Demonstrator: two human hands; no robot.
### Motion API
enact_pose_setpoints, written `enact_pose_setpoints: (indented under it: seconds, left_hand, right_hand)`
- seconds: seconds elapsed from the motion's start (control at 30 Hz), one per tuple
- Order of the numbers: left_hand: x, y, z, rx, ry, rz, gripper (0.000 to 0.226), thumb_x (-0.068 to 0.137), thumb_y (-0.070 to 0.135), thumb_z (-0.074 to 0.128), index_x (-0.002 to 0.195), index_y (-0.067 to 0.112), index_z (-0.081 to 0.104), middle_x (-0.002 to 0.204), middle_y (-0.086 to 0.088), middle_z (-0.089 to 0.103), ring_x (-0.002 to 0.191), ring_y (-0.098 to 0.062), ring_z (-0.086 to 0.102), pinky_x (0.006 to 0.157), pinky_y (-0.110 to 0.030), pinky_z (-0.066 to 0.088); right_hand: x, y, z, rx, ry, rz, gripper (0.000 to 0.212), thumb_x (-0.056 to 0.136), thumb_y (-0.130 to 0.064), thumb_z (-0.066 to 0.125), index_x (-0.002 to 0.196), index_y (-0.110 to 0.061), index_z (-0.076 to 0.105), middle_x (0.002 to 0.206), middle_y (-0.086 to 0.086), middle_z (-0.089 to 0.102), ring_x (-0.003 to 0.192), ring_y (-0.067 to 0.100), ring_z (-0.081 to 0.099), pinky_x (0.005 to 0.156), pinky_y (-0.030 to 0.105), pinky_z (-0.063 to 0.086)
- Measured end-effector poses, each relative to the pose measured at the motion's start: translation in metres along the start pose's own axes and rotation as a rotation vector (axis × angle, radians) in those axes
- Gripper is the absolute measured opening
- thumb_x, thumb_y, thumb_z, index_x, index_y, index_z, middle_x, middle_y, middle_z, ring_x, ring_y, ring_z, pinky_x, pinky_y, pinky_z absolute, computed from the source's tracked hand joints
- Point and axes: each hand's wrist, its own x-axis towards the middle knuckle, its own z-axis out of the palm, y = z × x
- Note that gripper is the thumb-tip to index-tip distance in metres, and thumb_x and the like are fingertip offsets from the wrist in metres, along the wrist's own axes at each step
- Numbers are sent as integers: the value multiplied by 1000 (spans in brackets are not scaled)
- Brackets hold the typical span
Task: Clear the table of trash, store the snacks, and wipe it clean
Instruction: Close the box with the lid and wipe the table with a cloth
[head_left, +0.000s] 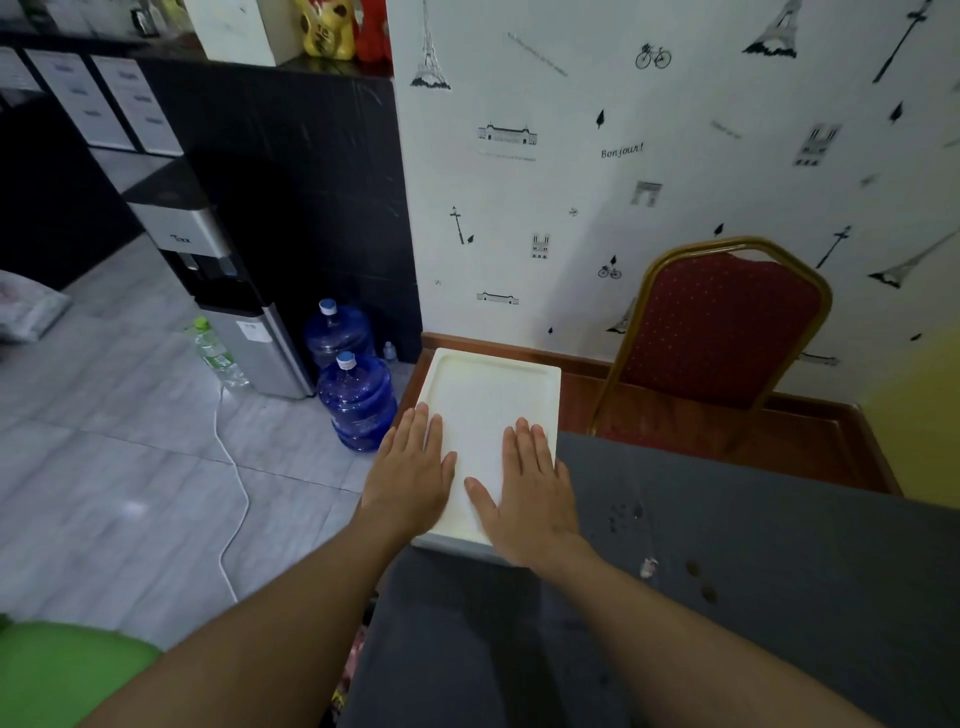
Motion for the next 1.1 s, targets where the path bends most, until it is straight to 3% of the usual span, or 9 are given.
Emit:
enact_pose_setpoints:
  seconds: [0.1, 0.3, 0.4, 0.5, 0.63, 0.7, 0.8, 0.93, 1.1]
  left_hand:
    - [6, 0, -7, 8, 13, 6, 62, 103, 51, 14, 156, 19, 9, 166, -3, 5, 152, -25, 7, 123, -42, 7]
    - [6, -3, 10, -18, 10, 16, 67, 100, 52, 1, 155, 17, -15, 162, -2, -24, 149, -21, -20, 122, -39, -8]
    - [9, -4, 10, -38, 16, 24, 67, 100, 52, 2, 155, 17, -16, 162, -1, -24, 148, -20, -21, 121, -38, -9]
    - [11, -2, 4, -9, 25, 29, 66, 102, 50, 8, 157, 15, -4, 165, -4, -10, 152, -23, -9, 119, -37, -8]
    - [25, 0, -14, 62, 91, 71, 57, 103, 47, 18, 150, 15, 26, 156, -6, 30, 142, -24, 30, 122, -39, 17]
    - [37, 1, -21, 93, 125, 96, 53, 103, 45, 20, 145, 15, 32, 147, -5, 37, 133, -21, 37, 120, -38, 23]
    - [50, 1, -19, 37, 72, 95, 54, 104, 43, 19, 149, 15, 26, 157, -8, 24, 145, -25, 24, 122, -40, 12]
    - [53, -1, -1, -99, 50, 73, 63, 103, 45, 9, 157, 15, -5, 163, -4, -21, 151, -20, -14, 122, -36, -2]
    - [49, -3, 6, -119, 119, 81, 63, 102, 44, 4, 155, 14, -9, 163, -1, -19, 145, -13, -23, 118, -29, -8]
  right_hand:
    - [0, 1, -2, 16, -2, 1, 95, 82, -81, 6, 158, -25, -9, 167, -3, -15, 154, 26, -9, 123, 49, 6]
    - [11, 6, -9, -57, 13, -41, 90, 85, -83, 16, 155, -27, 12, 167, -1, 8, 153, 27, 11, 121, 55, 5]
    - [20, 10, -13, -66, 51, -76, 88, 86, -84, 17, 153, -28, 18, 166, 0, 13, 151, 27, 14, 122, 50, 1]
    - [23, 9, -6, -86, 53, -76, 92, 86, -84, 10, 158, -27, 0, 168, 0, -9, 154, 28, -5, 123, 49, -7]
    - [24, 10, -5, -76, 54, -76, 92, 86, -84, 9, 158, -28, 0, 168, -1, -6, 154, 27, -2, 124, 50, -4]
    - [25, 11, -7, -61, 64, -73, 91, 86, -85, 11, 158, -29, 3, 168, -2, -2, 154, 26, 1, 124, 50, -3]
    - [25, 10, -6, -36, 75, -60, 90, 86, -85, 14, 157, -31, 8, 168, -4, 4, 154, 24, 5, 124, 50, -1]
    - [29, 11, -9, -26, 112, -65, 85, 86, -84, 19, 153, -31, 23, 164, -4, 20, 149, 24, 21, 123, 49, 8]
    - [54, 14, -18, -48, 188, -112, 66, 91, -76, 28, 133, -28, 42, 145, 0, 42, 128, 21, 39, 114, 41, 26]
